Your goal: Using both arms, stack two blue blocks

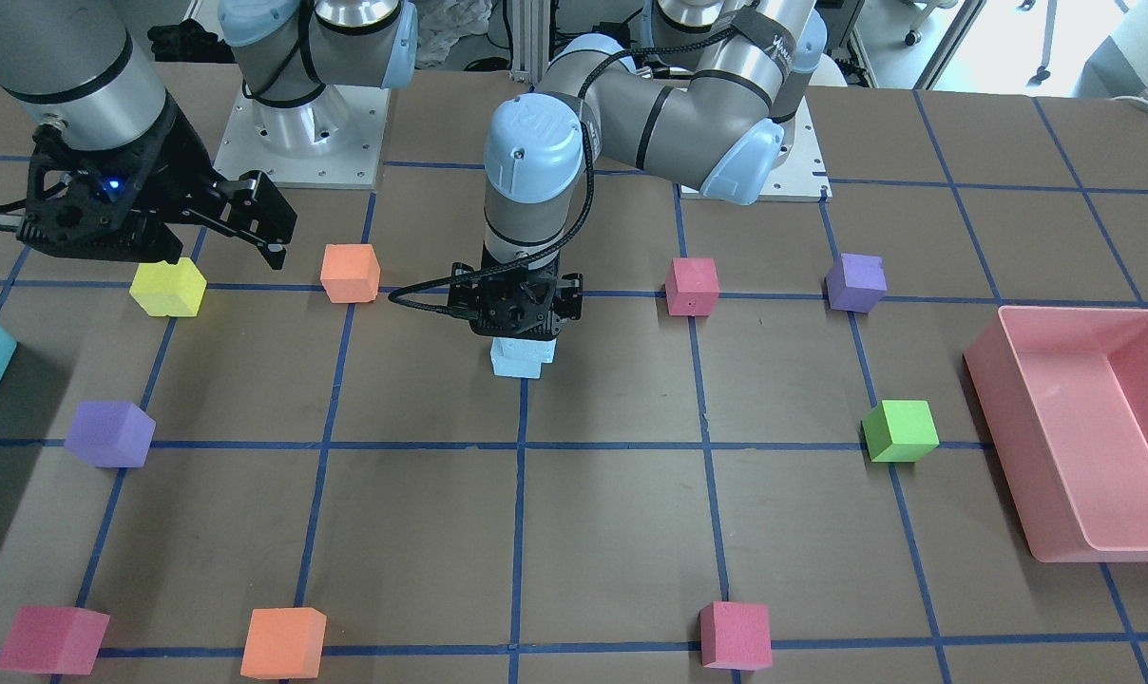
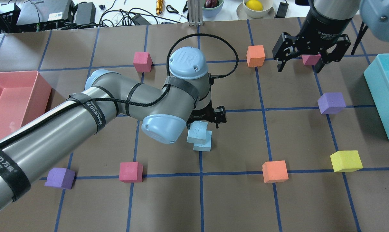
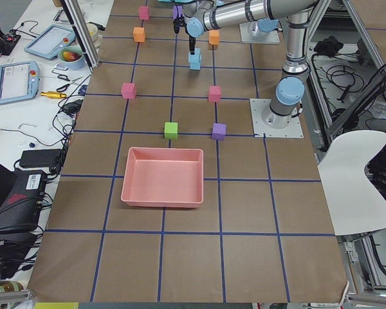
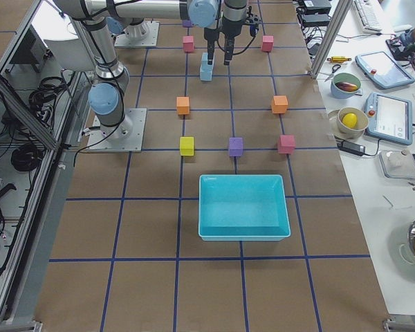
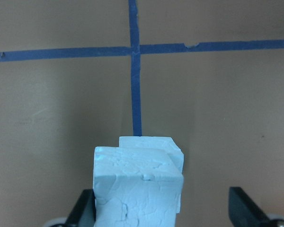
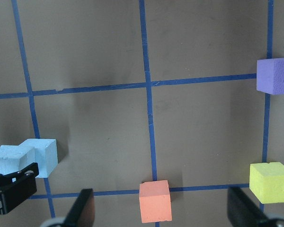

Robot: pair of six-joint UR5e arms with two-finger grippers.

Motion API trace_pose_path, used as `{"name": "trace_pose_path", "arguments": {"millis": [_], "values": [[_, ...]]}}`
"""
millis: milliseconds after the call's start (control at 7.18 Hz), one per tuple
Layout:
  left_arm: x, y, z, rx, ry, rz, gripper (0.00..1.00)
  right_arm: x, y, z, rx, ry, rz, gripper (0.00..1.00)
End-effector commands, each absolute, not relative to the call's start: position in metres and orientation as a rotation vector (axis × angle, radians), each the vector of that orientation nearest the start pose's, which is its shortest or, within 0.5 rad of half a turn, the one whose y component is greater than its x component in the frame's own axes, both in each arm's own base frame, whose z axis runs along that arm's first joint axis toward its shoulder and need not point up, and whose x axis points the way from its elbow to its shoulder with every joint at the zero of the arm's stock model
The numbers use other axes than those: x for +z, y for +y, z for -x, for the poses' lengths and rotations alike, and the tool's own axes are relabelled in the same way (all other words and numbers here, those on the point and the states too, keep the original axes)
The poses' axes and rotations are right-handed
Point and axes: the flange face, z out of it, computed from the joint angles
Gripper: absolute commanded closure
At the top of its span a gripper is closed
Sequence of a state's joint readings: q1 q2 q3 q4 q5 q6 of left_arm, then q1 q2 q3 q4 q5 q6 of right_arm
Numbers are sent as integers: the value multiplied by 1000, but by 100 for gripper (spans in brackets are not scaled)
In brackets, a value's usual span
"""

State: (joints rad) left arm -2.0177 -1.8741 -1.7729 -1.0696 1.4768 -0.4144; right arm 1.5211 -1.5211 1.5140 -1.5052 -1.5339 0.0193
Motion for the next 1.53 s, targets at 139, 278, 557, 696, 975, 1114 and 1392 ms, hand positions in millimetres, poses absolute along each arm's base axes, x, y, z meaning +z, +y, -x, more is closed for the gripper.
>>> {"name": "trace_pose_path", "arguments": {"millis": [139, 278, 557, 696, 975, 1114, 1392], "values": [[285, -453, 371, 55, 3231, -48, 0, 487, -510, -112, 90, 3102, -113, 0], [288, -453, 371, 48, 3235, -51, 0, 487, -510, -112, 92, 3102, -116, 0], [292, -455, 369, 31, 3232, -51, 0, 488, -509, -112, 90, 3102, -116, 0], [319, -465, 357, -31, 3241, -34, 0, 488, -509, -113, 90, 3102, -114, 0], [397, -506, 283, 17, 3230, -72, 0, 489, -508, -113, 87, 3104, -106, 0], [431, -524, 228, 62, 3206, -133, 0, 488, -509, -111, 90, 3110, -106, 0], [488, -542, 126, -52, 3211, -135, 0, 488, -509, -109, 94, 3131, -104, 0]]}}
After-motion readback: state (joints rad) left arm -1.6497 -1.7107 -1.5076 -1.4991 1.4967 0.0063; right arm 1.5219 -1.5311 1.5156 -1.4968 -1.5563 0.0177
